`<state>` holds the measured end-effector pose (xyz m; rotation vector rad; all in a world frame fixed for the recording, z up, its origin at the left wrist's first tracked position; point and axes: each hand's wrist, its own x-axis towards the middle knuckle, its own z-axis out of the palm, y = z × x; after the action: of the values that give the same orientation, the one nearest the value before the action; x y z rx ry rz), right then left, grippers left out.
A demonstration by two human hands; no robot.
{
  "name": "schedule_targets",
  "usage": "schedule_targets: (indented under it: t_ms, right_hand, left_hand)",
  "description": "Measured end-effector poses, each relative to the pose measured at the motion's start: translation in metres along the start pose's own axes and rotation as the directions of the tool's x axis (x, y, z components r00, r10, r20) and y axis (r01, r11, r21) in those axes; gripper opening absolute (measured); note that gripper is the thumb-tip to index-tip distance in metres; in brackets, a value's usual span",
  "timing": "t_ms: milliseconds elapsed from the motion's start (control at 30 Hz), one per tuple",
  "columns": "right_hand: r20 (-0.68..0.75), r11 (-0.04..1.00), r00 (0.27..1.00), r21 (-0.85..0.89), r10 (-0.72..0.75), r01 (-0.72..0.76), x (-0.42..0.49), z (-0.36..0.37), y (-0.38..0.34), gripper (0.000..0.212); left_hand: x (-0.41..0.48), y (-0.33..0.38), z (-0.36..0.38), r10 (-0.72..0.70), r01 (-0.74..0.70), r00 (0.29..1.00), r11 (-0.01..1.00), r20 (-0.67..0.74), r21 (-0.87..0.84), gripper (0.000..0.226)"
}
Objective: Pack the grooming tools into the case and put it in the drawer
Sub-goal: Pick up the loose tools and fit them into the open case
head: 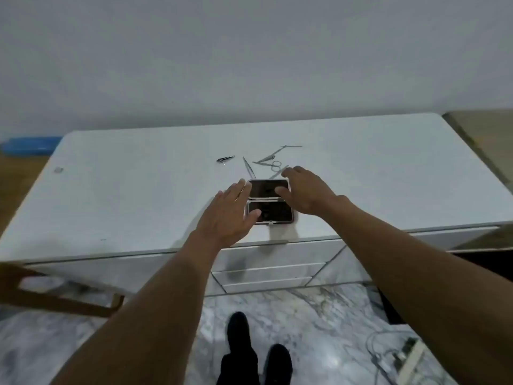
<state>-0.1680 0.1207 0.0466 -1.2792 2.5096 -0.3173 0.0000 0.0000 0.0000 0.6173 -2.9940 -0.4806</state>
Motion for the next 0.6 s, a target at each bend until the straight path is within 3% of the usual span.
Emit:
schedule_targets:
  t_ms: [267,467,600]
  right_hand:
    - [0.016,0.999,0.999,-0.011,0.049,-0.049,0.048,0.001,0.0,0.044]
    - [0.025,0.996,0.998,-0.066,0.064,-0.062,0.085,0.006,-0.004,0.037]
    - [0.023,0.985,0.998,-0.167,0.057,-0.052,0.105,0.008,-0.006,0.043]
  left_hand:
    - [0.016,-0.026,0.024,0.05,-0.051,0.997,0.999,0.059,0.011,0.076]
    - [0.01,-0.032,0.036,0.062,-0.062,0.996,0.998,-0.065,0.002,0.065]
    - [0.01,-0.032,0.034,0.071,-0.072,0.993,0.997,-0.089,-0.009,0.063]
